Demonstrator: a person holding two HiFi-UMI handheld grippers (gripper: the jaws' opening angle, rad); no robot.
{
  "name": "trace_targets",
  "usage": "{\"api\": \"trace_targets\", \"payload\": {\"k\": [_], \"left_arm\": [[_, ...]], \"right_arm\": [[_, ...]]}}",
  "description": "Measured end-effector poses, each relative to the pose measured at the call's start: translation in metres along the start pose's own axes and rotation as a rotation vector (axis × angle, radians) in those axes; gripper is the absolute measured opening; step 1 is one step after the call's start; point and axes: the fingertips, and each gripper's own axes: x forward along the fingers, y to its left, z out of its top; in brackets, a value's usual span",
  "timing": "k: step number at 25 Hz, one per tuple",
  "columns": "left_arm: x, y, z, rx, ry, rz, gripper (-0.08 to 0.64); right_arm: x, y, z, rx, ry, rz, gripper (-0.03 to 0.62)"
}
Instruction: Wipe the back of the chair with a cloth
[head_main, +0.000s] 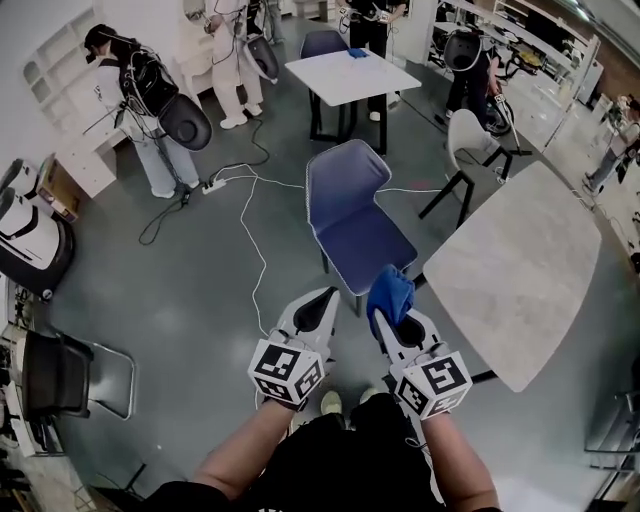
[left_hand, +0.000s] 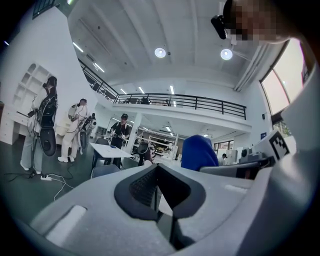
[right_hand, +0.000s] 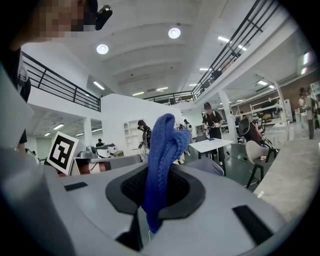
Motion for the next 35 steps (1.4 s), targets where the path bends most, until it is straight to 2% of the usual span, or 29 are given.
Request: {"api": "trace_targets", "payload": {"k": [8, 16, 24, 28, 32, 35], "left_arm": [[0.087, 0.039, -0.006, 0.027, 0.017, 0.000, 0.008], [0.206, 0.096, -0.011, 0.093, 0.084, 0.027, 0.008], [0.315, 0.150, -0.039, 0.057, 0.129, 0.037, 0.008], [0.354, 0.193, -0.064, 0.027, 0.148, 0.040, 0.008], [0.384, 0.232, -0.090, 0.006, 0.170, -0.024, 0.008], [0.415, 0.253, -0.118, 0.016, 0.190, -0.084, 0.008]], "right_arm": [[0.070, -0.069, -0.001, 0.025, 0.001, 0.017, 0.060], [0.175, -0.170, 0.001, 0.064, 0.032, 0.050, 0.061], [0.258, -0.280, -0.037, 0.185, 0.099, 0.006, 0.061], [0.299, -0.309, -0.063, 0.219, 0.127, -0.031, 0.061], [0.344, -0.326, -0.084, 0.226, 0.145, -0.097, 0.061], [0.376, -0.358, -0.115, 0.276, 0.143, -0.165, 0.061]]}}
